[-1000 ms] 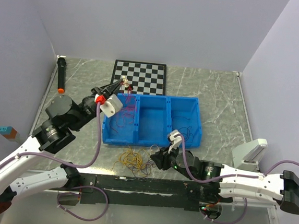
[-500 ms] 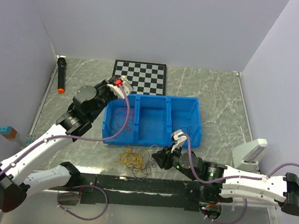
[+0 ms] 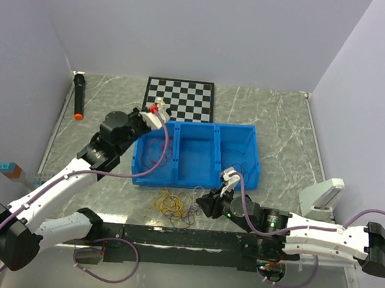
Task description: Untangle the cables
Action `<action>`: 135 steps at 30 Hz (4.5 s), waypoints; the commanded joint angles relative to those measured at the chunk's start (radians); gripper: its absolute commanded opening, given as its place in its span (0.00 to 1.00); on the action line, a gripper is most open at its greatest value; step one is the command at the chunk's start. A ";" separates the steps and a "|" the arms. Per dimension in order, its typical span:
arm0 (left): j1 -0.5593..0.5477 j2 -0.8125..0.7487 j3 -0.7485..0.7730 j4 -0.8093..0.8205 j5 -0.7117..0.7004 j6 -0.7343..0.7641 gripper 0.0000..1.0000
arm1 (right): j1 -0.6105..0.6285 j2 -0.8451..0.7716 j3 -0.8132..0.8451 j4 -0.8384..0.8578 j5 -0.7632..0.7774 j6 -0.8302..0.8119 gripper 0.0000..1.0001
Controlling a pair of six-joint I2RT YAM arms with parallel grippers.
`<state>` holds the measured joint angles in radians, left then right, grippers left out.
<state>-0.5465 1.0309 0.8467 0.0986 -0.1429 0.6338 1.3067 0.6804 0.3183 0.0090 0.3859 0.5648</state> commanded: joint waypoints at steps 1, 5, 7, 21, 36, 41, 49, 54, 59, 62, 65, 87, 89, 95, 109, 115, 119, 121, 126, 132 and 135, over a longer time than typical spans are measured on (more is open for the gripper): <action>-0.010 -0.008 -0.072 -0.043 0.058 -0.025 0.01 | 0.008 -0.012 -0.013 0.023 0.028 0.017 0.41; -0.029 0.040 -0.098 -0.094 0.062 -0.043 0.01 | 0.006 -0.018 -0.015 0.022 0.034 0.020 0.42; -0.030 0.069 -0.097 -0.097 0.065 -0.057 0.01 | 0.008 -0.018 -0.013 0.023 0.034 0.021 0.42; -0.030 0.191 0.115 -0.357 0.187 -0.154 0.20 | 0.006 -0.005 -0.004 0.009 0.010 0.021 0.52; -0.062 0.061 0.230 -0.700 0.587 0.032 0.60 | 0.006 -0.015 -0.024 -0.006 -0.019 0.029 0.60; -0.295 -0.017 0.036 -0.836 0.596 0.257 0.70 | 0.008 -0.021 -0.064 -0.030 0.014 0.078 0.61; -0.397 0.095 -0.084 -0.654 0.553 0.233 0.67 | 0.008 -0.022 -0.097 -0.018 0.011 0.116 0.62; -0.405 0.116 -0.124 -0.536 0.549 0.204 0.66 | 0.003 0.079 -0.093 0.042 -0.021 0.099 0.62; -0.414 0.107 -0.166 -0.458 0.539 0.161 0.65 | 0.003 0.189 -0.087 0.130 -0.074 0.090 0.62; -0.428 0.112 -0.173 -0.421 0.537 0.139 0.64 | 0.003 0.232 -0.070 0.161 -0.082 0.078 0.62; -0.438 0.115 -0.189 -0.401 0.533 0.133 0.63 | 0.003 0.267 -0.056 0.196 -0.087 0.069 0.62; -0.510 0.035 -0.317 -0.286 0.506 0.171 0.10 | 0.016 0.030 0.085 -0.007 -0.107 0.010 0.00; -0.510 0.029 -0.330 -0.264 0.502 0.176 0.07 | 0.020 -0.008 0.099 -0.059 -0.110 0.012 0.00; -0.518 0.028 -0.351 -0.244 0.514 0.214 0.05 | 0.028 -0.071 0.122 -0.158 -0.050 0.023 0.00; -0.521 -0.035 -0.413 -0.387 0.502 0.377 0.01 | 0.026 -0.119 0.737 -0.362 0.079 -0.408 0.00; -0.524 -0.063 -0.443 -0.445 0.485 0.472 0.01 | 0.029 -0.015 0.944 -0.360 0.110 -0.556 0.00; -0.526 -0.075 -0.468 -0.456 0.467 0.515 0.01 | 0.028 0.021 1.044 -0.337 0.130 -0.678 0.00; -0.527 -0.081 -0.480 -0.467 0.460 0.538 0.01 | 0.029 0.034 1.096 -0.336 0.117 -0.704 0.00; -0.527 -0.097 -0.497 -0.468 0.456 0.540 0.01 | 0.028 0.087 1.223 -0.363 0.091 -0.752 0.00; -0.526 -0.118 -0.520 -0.448 0.433 0.531 0.01 | 0.028 0.110 1.355 -0.337 0.021 -0.792 0.00; -0.514 -0.121 -0.502 -0.436 0.439 0.474 0.01 | 0.028 0.155 1.438 -0.365 0.018 -0.827 0.00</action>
<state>-1.0683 0.9260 0.3267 -0.3611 0.2863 1.1397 1.3266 0.7818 1.6562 -0.3592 0.4366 -0.1932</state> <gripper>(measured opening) 0.014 0.007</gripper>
